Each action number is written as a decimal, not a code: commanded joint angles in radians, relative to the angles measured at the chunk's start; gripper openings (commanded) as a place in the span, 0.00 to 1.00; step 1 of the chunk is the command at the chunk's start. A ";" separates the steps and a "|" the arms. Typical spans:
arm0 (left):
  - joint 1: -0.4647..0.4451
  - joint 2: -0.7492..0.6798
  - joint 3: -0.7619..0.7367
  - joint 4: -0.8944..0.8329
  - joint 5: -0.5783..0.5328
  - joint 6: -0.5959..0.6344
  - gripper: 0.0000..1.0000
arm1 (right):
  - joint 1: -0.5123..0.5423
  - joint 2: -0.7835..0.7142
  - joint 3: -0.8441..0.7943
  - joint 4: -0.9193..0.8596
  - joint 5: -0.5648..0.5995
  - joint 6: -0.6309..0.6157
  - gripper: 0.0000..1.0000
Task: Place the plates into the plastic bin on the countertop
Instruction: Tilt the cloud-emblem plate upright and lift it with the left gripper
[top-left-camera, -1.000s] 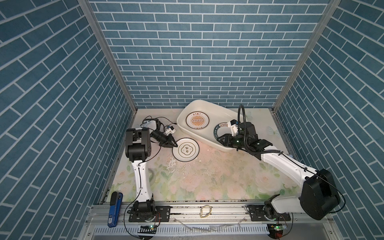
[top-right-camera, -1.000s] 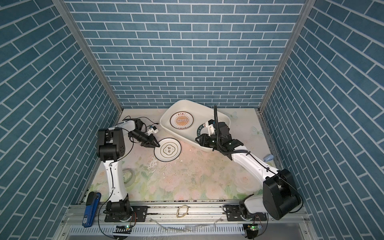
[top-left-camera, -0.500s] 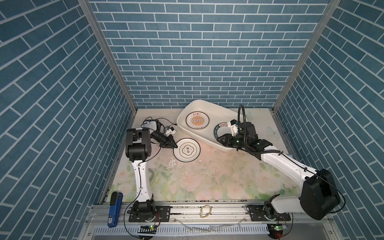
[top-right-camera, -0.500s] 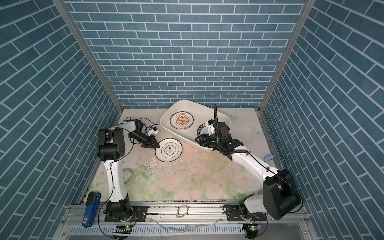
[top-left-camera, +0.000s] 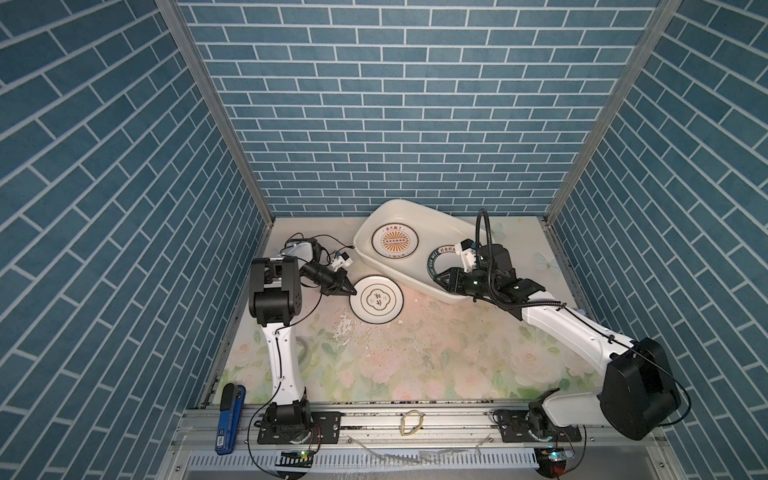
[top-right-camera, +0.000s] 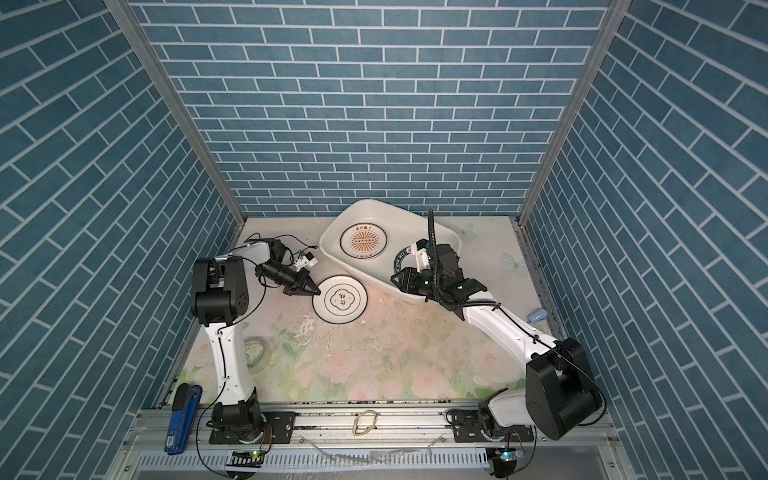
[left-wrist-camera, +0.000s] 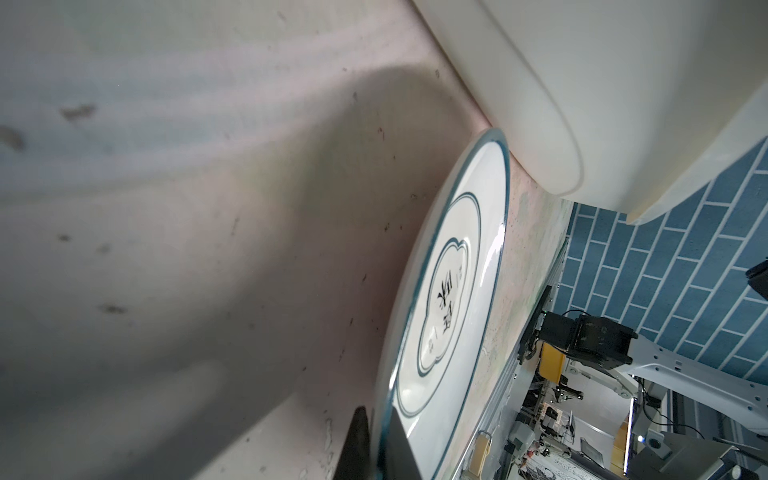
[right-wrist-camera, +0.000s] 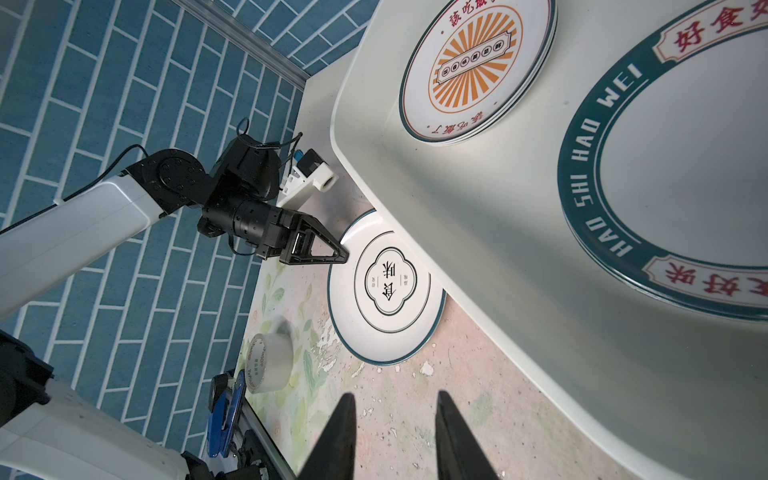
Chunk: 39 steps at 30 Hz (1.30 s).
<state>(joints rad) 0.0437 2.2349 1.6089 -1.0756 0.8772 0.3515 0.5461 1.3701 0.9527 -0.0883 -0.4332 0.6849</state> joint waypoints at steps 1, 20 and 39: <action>-0.004 -0.047 -0.014 -0.058 -0.017 0.047 0.00 | 0.003 0.003 0.011 0.019 0.002 0.021 0.33; 0.005 -0.260 -0.046 -0.137 -0.121 0.121 0.00 | -0.021 -0.017 0.016 0.017 -0.082 0.006 0.32; 0.002 -0.379 0.179 -0.276 -0.112 0.046 0.00 | -0.140 -0.165 -0.035 -0.048 -0.107 -0.018 0.33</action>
<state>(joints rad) 0.0471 1.8889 1.7283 -1.3010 0.7136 0.4240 0.4191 1.2304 0.9375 -0.1200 -0.5110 0.6830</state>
